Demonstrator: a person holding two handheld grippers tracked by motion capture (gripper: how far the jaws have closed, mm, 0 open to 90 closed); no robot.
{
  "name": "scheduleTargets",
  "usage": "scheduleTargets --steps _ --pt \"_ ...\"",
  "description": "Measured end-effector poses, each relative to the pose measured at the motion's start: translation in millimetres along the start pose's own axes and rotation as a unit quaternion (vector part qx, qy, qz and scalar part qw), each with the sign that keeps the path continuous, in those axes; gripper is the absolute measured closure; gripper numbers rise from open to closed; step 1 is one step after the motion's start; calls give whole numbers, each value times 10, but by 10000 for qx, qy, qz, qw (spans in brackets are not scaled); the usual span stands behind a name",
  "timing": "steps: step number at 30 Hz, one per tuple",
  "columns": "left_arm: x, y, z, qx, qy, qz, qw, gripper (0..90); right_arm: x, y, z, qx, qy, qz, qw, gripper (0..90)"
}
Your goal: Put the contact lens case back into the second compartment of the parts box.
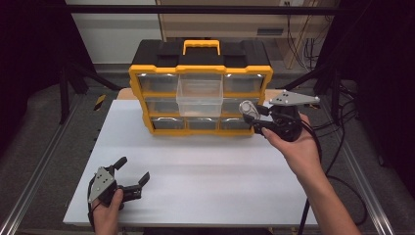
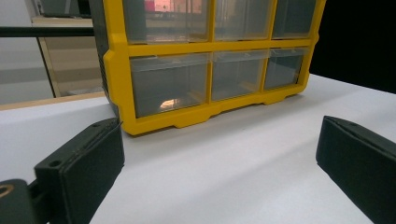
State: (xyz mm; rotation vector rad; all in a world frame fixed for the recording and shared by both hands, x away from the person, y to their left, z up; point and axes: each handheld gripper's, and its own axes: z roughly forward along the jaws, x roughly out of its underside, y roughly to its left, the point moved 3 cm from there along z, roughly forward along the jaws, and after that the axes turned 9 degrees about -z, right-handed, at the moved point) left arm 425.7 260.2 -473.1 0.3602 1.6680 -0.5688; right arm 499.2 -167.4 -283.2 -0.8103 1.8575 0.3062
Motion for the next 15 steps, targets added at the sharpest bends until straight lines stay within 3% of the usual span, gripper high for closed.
scheduleTargets --steps 15 --pt "-6 1 -5 5 -13 -3 10000 7 -412 -19 -133 118 -284 -161 9994 491"
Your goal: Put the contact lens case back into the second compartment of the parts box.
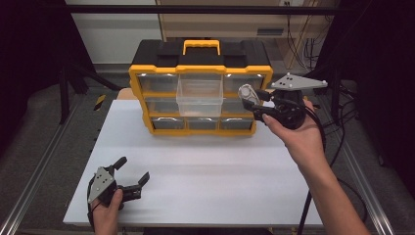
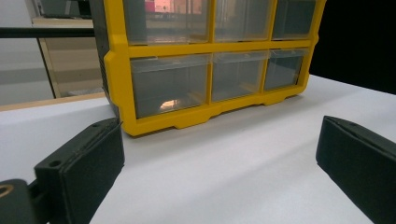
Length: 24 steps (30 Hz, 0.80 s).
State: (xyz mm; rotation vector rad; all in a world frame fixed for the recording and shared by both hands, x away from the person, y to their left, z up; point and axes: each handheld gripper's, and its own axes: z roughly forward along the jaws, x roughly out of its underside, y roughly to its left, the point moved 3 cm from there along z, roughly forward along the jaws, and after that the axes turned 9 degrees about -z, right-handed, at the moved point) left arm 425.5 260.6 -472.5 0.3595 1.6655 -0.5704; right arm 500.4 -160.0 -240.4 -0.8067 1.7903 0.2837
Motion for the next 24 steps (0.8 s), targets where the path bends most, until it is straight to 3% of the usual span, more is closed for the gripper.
scheduleTargets --steps 24 --pt "7 2 -5 -15 7 -17 10000 8 -334 -18 99 -81 -161 3 9998 491"
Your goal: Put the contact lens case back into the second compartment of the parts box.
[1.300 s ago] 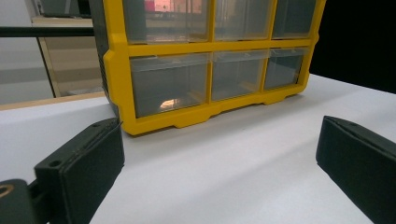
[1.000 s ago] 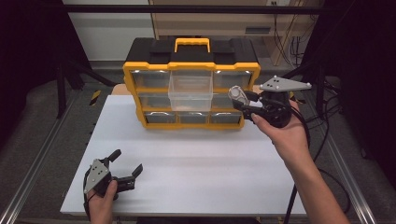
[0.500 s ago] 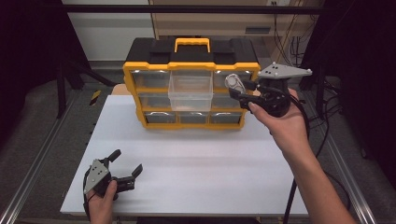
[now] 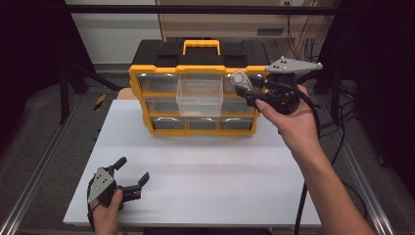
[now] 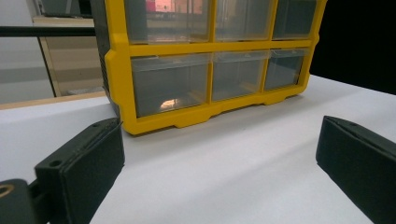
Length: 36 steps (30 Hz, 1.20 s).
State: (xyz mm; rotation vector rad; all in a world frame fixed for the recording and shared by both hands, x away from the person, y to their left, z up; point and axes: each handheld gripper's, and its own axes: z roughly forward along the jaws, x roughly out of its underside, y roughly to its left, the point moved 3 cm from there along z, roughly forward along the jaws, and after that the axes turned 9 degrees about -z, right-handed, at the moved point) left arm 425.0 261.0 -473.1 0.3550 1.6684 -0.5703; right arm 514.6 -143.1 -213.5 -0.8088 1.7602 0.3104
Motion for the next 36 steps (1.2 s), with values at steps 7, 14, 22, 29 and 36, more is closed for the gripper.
scheduleTargets --steps 7,14,22,29,36 --pt "1 0 3 2 4 6 10000 8 -67 6 23 -28 -62 -7 10000 491" --pt "-1 3 1 -4 -1 -2 10000 8 -101 19 65 -55 -93 -12 9999 491" --pt "-3 3 -2 -13 -4 3 10000 9 -156 31 97 -79 -122 -30 9999 491" --pt "-5 -2 3 -29 6 48 10000 9 -195 61 134 -130 -142 -36 9998 491" --pt "-6 -9 4 -34 20 87 10000 9 -256 87 169 -150 -170 -72 9997 491"
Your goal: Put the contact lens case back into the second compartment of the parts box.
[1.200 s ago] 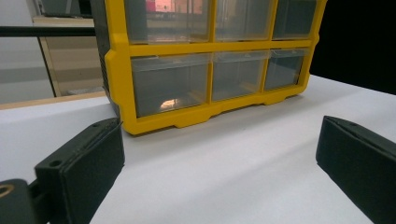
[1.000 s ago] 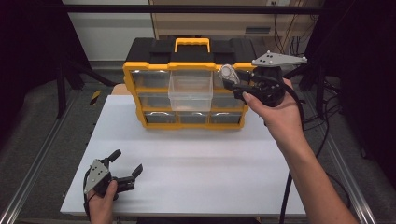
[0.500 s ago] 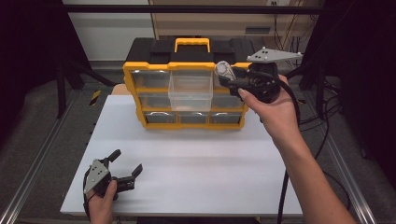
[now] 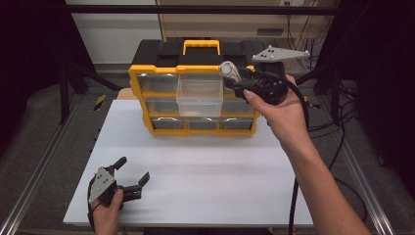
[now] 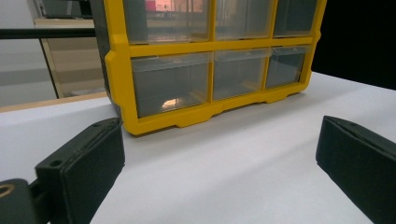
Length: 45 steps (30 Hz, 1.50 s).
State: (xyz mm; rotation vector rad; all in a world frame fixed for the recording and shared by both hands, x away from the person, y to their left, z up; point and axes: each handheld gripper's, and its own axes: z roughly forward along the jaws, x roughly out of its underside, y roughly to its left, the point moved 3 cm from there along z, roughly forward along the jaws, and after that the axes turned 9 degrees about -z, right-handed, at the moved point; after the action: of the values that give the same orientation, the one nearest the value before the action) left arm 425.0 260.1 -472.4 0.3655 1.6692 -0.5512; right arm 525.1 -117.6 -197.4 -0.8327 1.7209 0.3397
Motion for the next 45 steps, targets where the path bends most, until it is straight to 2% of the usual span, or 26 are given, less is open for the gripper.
scheduleTargets --steps 15,24,33,45 --pt "-4 -3 -6 -15 8 43 10000 9 -106 45 73 -49 -73 -10 10000 491" --pt "-3 -6 -4 -14 16 55 10000 9 -185 145 154 -108 -62 -106 9999 491" --pt "-5 -1 -7 -20 6 49 10000 9 -223 218 273 -153 69 -213 9996 491" --pt "-6 -1 -8 -13 3 52 10000 11 -237 281 341 -212 156 -292 9992 491"
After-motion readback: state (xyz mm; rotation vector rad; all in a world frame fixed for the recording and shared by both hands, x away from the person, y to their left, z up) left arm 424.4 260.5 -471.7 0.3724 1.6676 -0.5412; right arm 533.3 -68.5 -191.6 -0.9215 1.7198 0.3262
